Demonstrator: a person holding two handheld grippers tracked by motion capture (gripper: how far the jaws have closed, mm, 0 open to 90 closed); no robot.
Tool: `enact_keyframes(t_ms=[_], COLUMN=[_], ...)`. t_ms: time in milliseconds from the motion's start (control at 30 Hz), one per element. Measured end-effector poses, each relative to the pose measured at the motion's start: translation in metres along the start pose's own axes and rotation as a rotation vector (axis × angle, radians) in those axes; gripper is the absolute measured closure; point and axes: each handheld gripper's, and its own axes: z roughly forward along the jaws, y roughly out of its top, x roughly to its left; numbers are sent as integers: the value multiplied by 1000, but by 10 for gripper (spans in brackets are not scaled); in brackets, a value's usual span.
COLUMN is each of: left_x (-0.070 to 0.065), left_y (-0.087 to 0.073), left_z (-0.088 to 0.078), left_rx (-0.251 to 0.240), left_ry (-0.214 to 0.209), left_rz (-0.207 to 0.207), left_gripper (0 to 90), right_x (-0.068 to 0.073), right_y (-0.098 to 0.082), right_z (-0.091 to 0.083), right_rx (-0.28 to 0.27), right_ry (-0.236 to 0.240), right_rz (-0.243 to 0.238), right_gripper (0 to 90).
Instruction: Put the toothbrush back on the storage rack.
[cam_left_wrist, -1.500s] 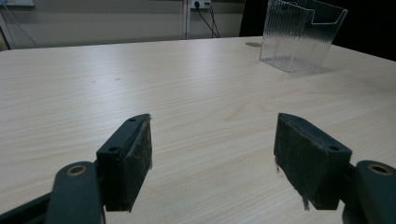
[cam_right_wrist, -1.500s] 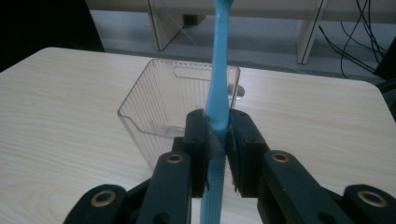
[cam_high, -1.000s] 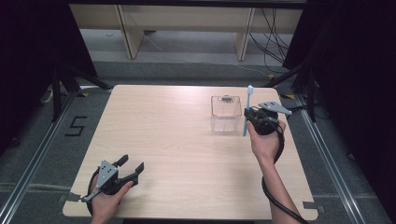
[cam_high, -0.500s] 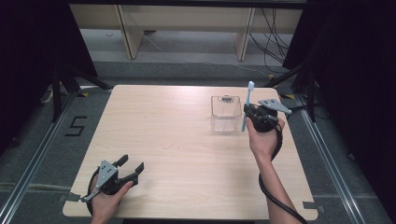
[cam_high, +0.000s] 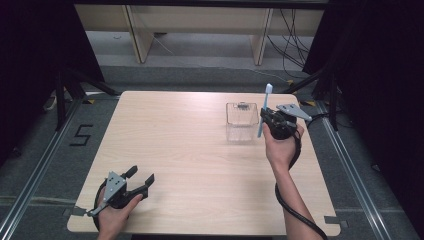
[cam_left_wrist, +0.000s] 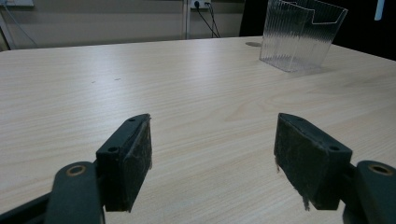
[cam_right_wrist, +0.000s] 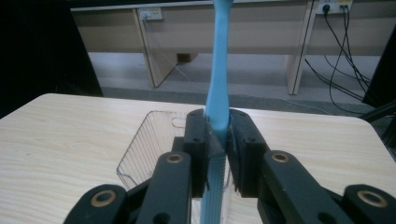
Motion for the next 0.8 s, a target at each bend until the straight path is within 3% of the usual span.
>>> enact_keyframes(t_ms=[100, 167, 200, 367, 433, 467, 500, 600, 800], left_x=[0, 0, 0, 0, 0, 0, 0, 0, 0], left_y=[0, 0, 0, 1, 1, 0, 0, 0, 0], left_z=[0, 0, 0, -2, -2, 0, 0, 0, 0], left_rx=[1, 2, 1, 25, 21, 1, 0, 4, -1], left_ry=[1, 3, 3, 11, 11, 2, 2, 2, 0], left_rz=[0, -1, 0, 4, 3, -1, -1, -1, -4], left_gripper=[272, 272, 272, 272, 272, 272, 272, 271, 270], right_x=[2, 1, 2, 2, 3, 1, 2, 2, 2], right_y=[1, 3, 4, 7, 8, 8, 8, 9, 12], right_z=[1, 2, 1, 1, 2, 3, 3, 5, 8], right_rx=[0, -15, -11, -21, -20, -34, -31, -43, -58], right_ry=[2, -2, 1, -7, -4, -10, -3, -7, -4], right_rz=[25, 1, 21, 21, 34, -4, 14, 1, 20], right_gripper=[791, 791, 791, 791, 791, 791, 791, 791, 791])
